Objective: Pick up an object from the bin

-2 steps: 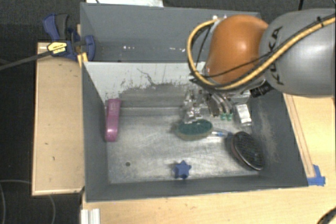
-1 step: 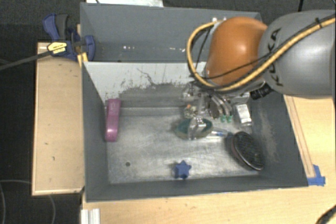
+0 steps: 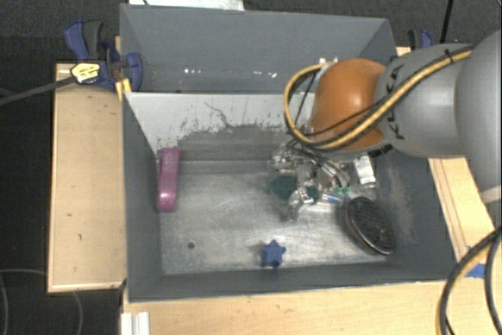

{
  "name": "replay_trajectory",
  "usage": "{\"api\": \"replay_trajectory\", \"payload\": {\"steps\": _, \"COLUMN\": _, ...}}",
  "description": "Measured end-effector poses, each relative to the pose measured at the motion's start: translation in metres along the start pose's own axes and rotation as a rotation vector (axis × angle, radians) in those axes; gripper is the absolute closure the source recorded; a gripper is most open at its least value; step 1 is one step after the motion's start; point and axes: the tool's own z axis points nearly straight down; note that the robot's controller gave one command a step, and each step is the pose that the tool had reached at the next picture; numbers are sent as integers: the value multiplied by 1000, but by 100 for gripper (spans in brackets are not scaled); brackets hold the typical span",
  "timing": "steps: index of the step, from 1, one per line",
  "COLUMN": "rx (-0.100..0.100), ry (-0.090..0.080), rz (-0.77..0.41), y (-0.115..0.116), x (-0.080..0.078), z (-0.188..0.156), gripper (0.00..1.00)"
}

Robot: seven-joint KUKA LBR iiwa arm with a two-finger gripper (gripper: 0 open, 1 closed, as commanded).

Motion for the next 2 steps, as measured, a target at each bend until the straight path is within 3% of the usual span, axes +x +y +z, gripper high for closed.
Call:
{"api": "replay_trajectory", "payload": {"steps": 1, "rx": 2, "ry": -12, "rz": 1, "y": 0, "x": -3, "z": -4, "gripper": 100}}
{"api": "replay_trajectory", "payload": {"steps": 2, "rx": 4, "ry": -4, "rz": -335, "y": -13, "x": -7, "z": -199, "gripper": 100}}
